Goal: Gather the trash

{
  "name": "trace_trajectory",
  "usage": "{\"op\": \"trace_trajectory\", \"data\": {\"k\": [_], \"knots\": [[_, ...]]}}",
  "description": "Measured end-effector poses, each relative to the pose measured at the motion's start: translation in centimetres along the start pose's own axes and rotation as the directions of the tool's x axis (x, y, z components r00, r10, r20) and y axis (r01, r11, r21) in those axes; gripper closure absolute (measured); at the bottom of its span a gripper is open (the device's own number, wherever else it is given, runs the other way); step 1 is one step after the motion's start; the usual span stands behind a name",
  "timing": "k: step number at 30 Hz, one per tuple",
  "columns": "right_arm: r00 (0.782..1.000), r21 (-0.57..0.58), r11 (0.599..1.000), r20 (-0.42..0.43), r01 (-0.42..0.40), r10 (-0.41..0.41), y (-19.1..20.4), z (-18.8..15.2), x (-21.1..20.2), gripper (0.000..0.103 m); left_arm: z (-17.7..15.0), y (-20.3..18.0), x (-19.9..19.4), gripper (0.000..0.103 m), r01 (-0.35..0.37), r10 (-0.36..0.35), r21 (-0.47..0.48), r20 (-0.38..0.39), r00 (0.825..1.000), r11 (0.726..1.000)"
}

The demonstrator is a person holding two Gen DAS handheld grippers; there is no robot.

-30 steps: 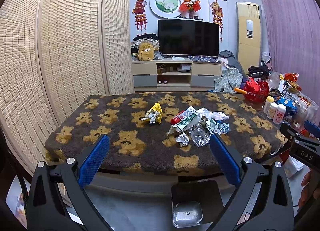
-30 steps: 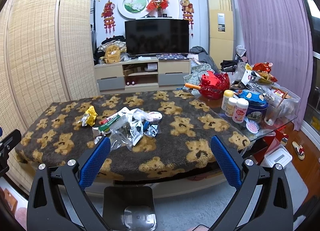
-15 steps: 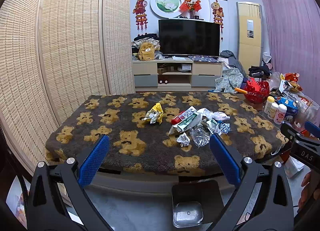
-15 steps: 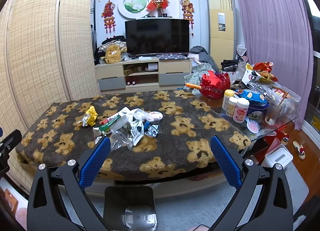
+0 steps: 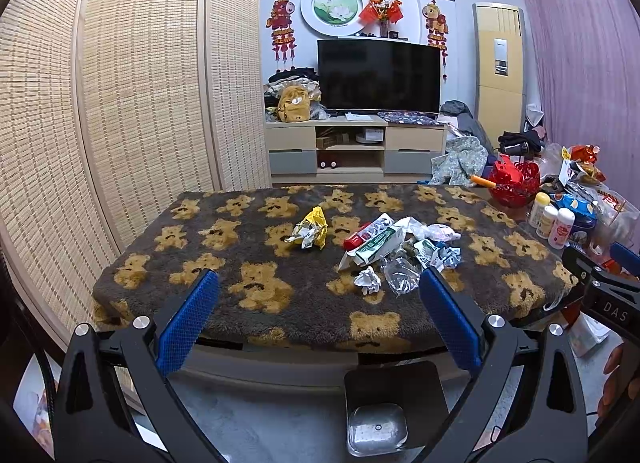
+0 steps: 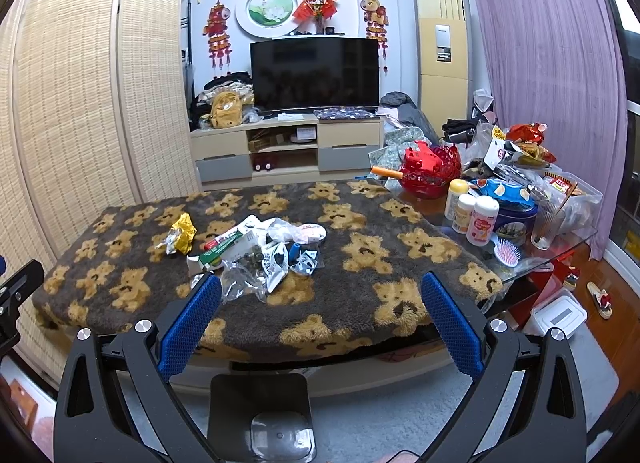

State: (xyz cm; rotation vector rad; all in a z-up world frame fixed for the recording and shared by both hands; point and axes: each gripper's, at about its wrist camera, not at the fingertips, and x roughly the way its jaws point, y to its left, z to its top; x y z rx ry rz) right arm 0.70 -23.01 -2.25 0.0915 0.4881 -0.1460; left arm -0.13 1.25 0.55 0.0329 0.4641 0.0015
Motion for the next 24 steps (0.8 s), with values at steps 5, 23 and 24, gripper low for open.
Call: {"op": "trace_trajectory", "data": {"k": [5,23,24], "knots": [[1.0,0.002,1.0,0.001,0.002,-0.002,-0.1,0.0,0.0,0.003,0.0,0.2,0.1,0.008,-0.002,0.002,-0.001,0.001,1.0,1.0],[0.999,0.004,1.0,-0.048,-0.006,0.006,-0.1,0.6,3.3,0.003,-0.2,0.8,3.4,0.008,-0.002,0.002,0.001,-0.04,0.999,1.0],[0.998,0.005,1.0,-0.057,-0.007,0.007,-0.1,0.5,3.7,0.003,-0.3,0.8,4.0,0.008,-0.004,0.004,-0.001,-0.049,0.999,1.0]]}}
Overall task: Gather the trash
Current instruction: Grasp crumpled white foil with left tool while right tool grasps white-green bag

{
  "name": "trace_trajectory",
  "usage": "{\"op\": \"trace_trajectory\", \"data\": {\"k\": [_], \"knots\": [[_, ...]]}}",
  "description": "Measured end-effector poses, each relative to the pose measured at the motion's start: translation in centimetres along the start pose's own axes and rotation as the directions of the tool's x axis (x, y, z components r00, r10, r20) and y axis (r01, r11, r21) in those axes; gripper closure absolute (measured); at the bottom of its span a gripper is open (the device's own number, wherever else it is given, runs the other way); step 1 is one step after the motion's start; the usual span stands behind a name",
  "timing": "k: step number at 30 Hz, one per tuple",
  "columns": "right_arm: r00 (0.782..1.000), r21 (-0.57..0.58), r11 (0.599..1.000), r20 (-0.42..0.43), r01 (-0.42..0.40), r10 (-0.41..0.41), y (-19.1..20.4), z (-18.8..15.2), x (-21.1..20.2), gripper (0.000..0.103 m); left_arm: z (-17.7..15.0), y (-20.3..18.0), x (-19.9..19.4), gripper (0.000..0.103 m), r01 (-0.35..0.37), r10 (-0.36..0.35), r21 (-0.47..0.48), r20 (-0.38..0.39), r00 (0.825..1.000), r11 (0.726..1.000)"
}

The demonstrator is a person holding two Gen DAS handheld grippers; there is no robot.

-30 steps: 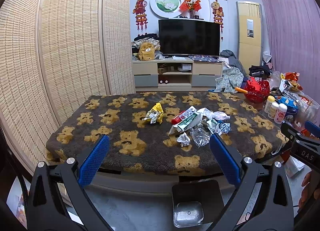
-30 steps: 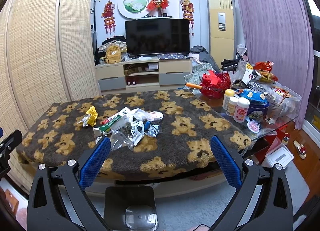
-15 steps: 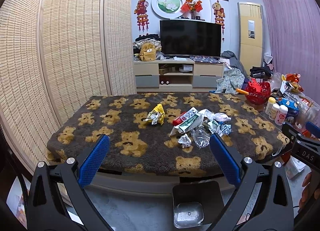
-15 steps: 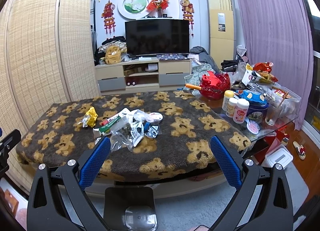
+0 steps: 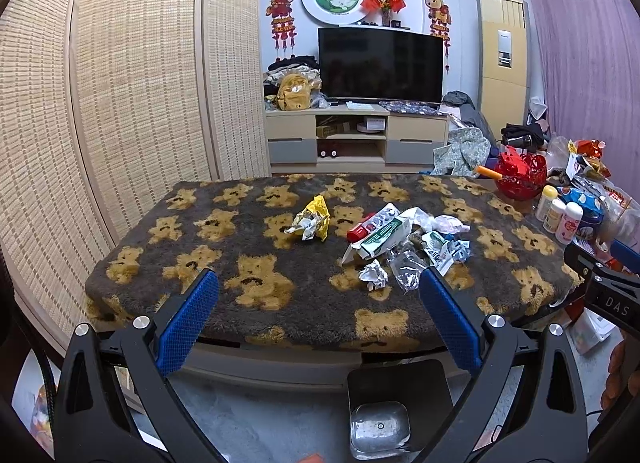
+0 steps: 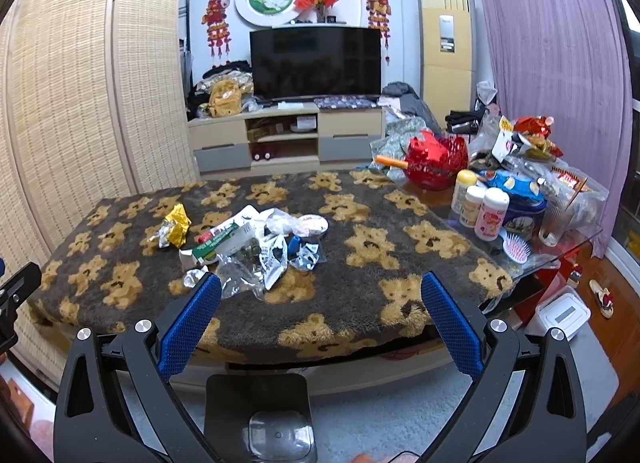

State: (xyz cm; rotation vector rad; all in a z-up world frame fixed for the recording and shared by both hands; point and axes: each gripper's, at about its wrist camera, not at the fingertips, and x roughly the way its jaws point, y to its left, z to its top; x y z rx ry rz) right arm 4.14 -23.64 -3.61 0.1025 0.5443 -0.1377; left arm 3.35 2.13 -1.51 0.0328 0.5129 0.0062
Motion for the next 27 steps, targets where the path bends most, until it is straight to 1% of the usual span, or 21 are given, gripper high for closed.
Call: {"op": "trace_trajectory", "data": {"k": [5,8,10,15,19,20,21,22,23,24,25,26,27], "knots": [[0.999,-0.03,1.0,-0.053,-0.008,0.007,0.4,-1.3,3.5,0.003,-0.7,-0.1,3.6,0.008,-0.01,0.01,-0.003,-0.057,0.998,1.0],[0.992,-0.004,0.999,-0.123,-0.041,0.04,0.1,-2.0,6.2,0.003,-1.4,-0.4,6.1,0.008,-0.004,0.004,0.002,-0.096,0.995,1.0],[0.986,0.02,0.998,-0.154,-0.062,0.065,-0.1,-2.3,7.7,0.003,-1.7,-0.6,7.7,0.008,0.001,0.0,0.012,-0.124,0.992,1.0],[0.971,0.049,0.994,-0.216,-0.093,0.102,0.1,-2.5,12.0,0.003,-2.4,-1.3,12.2,0.008,0.044,-0.034,0.048,-0.186,0.982,0.998],[0.955,0.074,0.987,-0.251,-0.143,0.157,0.7,-1.9,15.5,0.003,-2.4,-2.0,15.5,0.011,0.104,-0.092,0.041,-0.226,0.97,0.994],[0.951,0.084,0.985,-0.259,-0.154,0.171,0.9,-1.7,16.6,0.006,-2.4,-2.2,16.5,0.011,0.124,-0.111,0.04,-0.237,0.965,0.992],[0.948,0.085,0.984,-0.267,-0.157,0.175,1.2,-1.5,17.5,0.015,-2.3,-2.5,17.3,0.013,0.135,-0.12,0.043,-0.247,0.962,0.99],[0.943,0.084,0.983,-0.278,-0.164,0.181,1.5,-1.2,18.5,0.02,-2.3,-2.8,18.1,0.016,0.148,-0.132,0.046,-0.259,0.957,0.988],[0.938,0.088,0.98,-0.287,-0.178,0.196,1.8,-1.0,19.3,0.03,-2.3,-3.2,19.0,0.017,0.165,-0.145,0.05,-0.274,0.951,0.985],[0.931,0.093,0.977,-0.295,-0.194,0.213,2.0,-0.7,20.0,0.036,-2.3,-3.5,19.7,0.02,0.179,-0.158,0.052,-0.284,0.946,0.982],[0.925,0.096,0.973,-0.303,-0.209,0.229,2.3,-0.5,20.6,0.039,-2.2,-3.7,20.2,0.022,0.189,-0.166,0.053,-0.29,0.943,0.981],[0.919,0.097,0.969,-0.31,-0.225,0.244,2.6,-0.3,21.3,0.044,-2.1,-3.9,20.9,0.024,0.201,-0.177,0.053,-0.296,0.939,0.978],[0.915,0.09,0.968,-0.316,-0.234,0.25,3.1,-0.1,22.0,0.05,-2.0,-4.1,21.3,0.029,0.208,-0.184,0.051,-0.299,0.936,0.977]]}}
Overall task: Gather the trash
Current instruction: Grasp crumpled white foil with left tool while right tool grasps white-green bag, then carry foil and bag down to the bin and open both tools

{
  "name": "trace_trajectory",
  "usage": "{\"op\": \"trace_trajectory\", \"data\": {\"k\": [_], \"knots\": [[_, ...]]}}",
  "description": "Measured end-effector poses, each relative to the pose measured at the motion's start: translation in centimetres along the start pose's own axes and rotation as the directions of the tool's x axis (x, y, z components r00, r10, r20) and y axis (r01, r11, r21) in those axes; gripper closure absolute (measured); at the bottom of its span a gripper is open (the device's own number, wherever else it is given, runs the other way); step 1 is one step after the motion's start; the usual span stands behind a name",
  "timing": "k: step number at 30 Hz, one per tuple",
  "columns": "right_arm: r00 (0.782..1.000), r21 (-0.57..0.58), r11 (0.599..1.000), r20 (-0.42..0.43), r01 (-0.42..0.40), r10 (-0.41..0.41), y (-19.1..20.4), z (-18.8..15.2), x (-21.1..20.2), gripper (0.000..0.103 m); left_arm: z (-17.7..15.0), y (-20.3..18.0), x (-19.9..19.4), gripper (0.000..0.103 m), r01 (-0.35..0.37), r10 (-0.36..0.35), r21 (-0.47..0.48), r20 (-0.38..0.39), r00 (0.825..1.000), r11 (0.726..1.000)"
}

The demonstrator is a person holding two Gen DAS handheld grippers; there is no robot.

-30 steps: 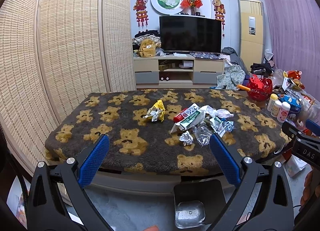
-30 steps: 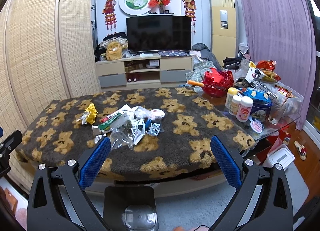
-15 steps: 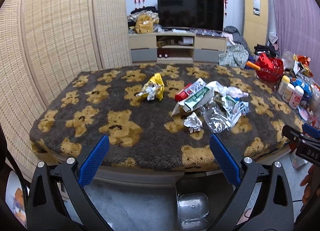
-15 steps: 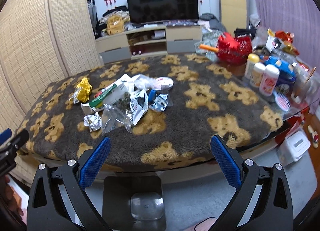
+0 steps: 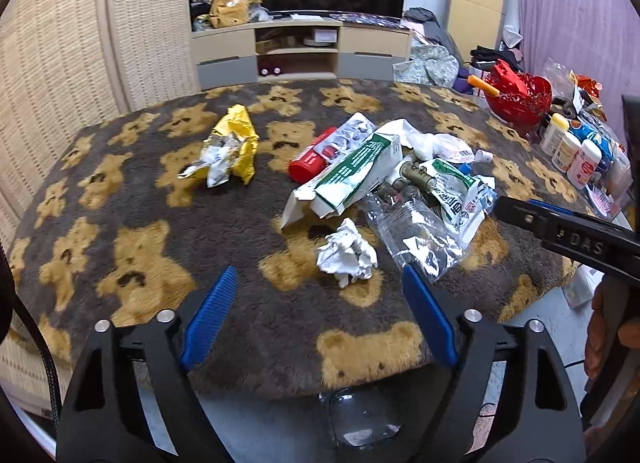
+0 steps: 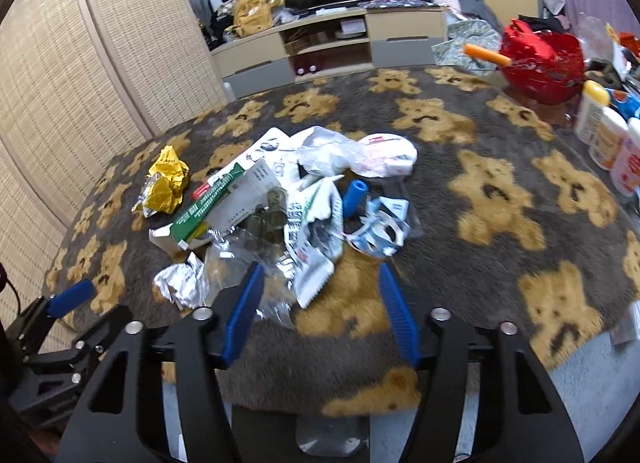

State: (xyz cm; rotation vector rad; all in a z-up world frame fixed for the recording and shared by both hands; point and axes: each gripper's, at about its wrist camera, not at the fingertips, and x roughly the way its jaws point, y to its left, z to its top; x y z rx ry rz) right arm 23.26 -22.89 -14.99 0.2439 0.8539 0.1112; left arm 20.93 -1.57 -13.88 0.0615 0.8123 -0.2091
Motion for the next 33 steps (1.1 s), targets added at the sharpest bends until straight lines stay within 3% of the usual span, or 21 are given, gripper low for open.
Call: {"op": "trace_trajectory", "data": {"k": [3,8,10,18,26,33], "knots": [[1.0,-0.017,1.0,-0.009,-0.014,0.014,0.6,0.9,1.2,0.058,0.7,0.0,1.5,0.039,0.034,-0.034,-0.005,-0.019,0.999,0.999],[0.999,-0.027,0.999,-0.033,-0.033,0.032,0.9,1.6,3.1,0.063,1.2,-0.3,4.0,0.051,0.063,-0.063,-0.001,-0.062,0.996,0.998],[0.998,-0.026,0.999,-0.047,-0.03,0.029,0.8,1.7,3.9,0.067,1.2,-0.3,5.1,0.06,0.071,-0.07,-0.001,-0.085,0.994,0.998],[0.997,-0.034,0.999,-0.067,-0.029,0.026,0.0,1.5,5.3,0.092,0.9,-0.6,7.5,0.086,0.126,-0.125,-0.003,-0.131,0.983,0.992],[1.0,-0.054,0.998,0.005,-0.016,0.016,0.5,2.9,3.1,0.095,2.0,-0.6,5.8,0.092,0.099,-0.099,-0.002,-0.074,0.992,0.995],[0.996,-0.069,0.997,0.086,-0.028,0.033,1.5,4.4,-1.4,0.095,3.8,-1.0,1.0,0.092,0.087,-0.087,0.019,0.018,0.996,0.996]]}}
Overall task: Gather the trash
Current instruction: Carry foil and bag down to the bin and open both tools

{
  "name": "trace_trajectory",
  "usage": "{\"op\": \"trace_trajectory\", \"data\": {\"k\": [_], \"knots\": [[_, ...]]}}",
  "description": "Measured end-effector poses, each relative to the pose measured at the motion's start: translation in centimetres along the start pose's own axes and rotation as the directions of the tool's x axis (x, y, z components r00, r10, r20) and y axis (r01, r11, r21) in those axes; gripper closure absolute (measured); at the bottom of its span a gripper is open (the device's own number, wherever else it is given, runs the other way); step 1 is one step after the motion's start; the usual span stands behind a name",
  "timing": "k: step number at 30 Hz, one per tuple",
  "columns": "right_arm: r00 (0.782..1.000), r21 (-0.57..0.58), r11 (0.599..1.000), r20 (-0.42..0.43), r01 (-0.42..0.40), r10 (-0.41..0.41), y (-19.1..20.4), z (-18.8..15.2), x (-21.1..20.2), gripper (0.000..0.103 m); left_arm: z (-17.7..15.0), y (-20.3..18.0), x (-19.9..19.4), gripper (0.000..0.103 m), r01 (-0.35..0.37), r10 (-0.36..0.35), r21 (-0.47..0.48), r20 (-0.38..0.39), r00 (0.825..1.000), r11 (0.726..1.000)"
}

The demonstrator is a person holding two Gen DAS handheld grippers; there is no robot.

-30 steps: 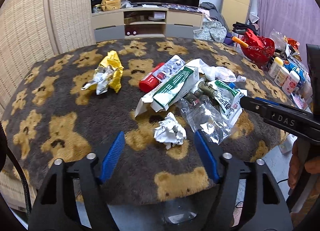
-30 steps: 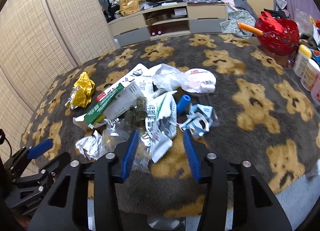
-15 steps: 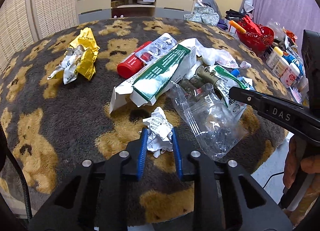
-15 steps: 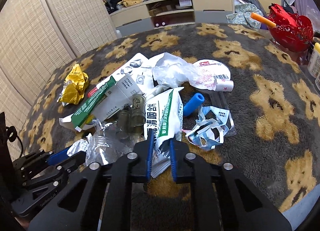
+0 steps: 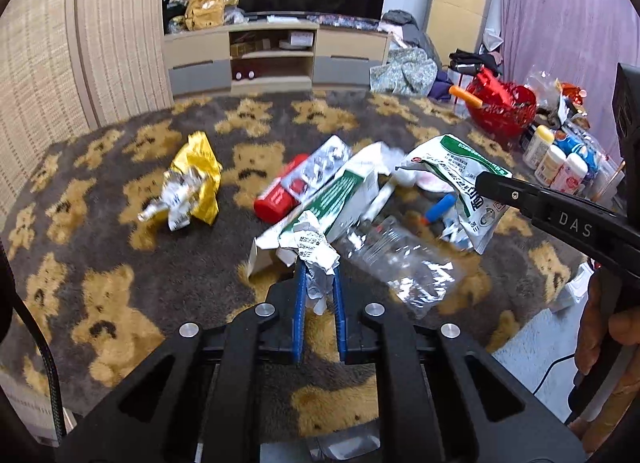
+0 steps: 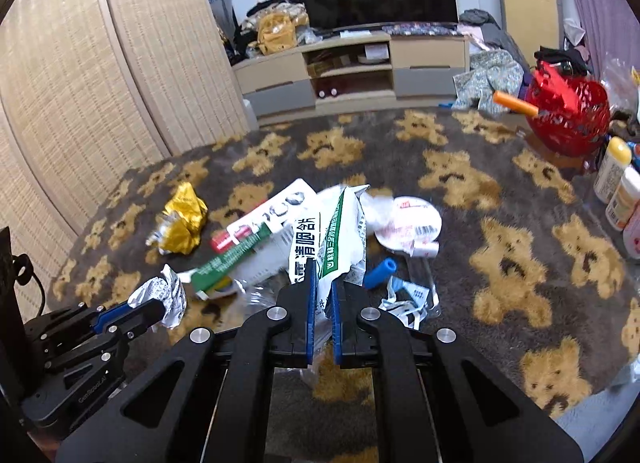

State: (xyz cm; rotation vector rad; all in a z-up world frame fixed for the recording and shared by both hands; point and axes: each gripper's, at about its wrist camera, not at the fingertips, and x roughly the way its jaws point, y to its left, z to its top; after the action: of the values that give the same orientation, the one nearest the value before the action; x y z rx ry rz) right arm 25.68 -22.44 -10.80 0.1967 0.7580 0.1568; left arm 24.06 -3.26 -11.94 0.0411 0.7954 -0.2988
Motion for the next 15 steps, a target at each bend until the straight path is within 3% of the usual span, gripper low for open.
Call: {"op": "trace_trajectory", "data": {"k": [8,15], "knots": [[0.997,-0.046,0.999,0.082,-0.004,0.008,2.1,-0.8,-8.6,0.095,-0.5,-2.5,-7.9,0.092,-0.007,0.005,0.021,0.094,0.996,1.0],[1.0,-0.039,0.999,0.017,-0.025,0.025,2.1,-6.3,-12.6,0.095,-5.2,-4.6,-13.0,0.092,0.02,-0.022,0.022,0.097,0.995,1.0]]}}
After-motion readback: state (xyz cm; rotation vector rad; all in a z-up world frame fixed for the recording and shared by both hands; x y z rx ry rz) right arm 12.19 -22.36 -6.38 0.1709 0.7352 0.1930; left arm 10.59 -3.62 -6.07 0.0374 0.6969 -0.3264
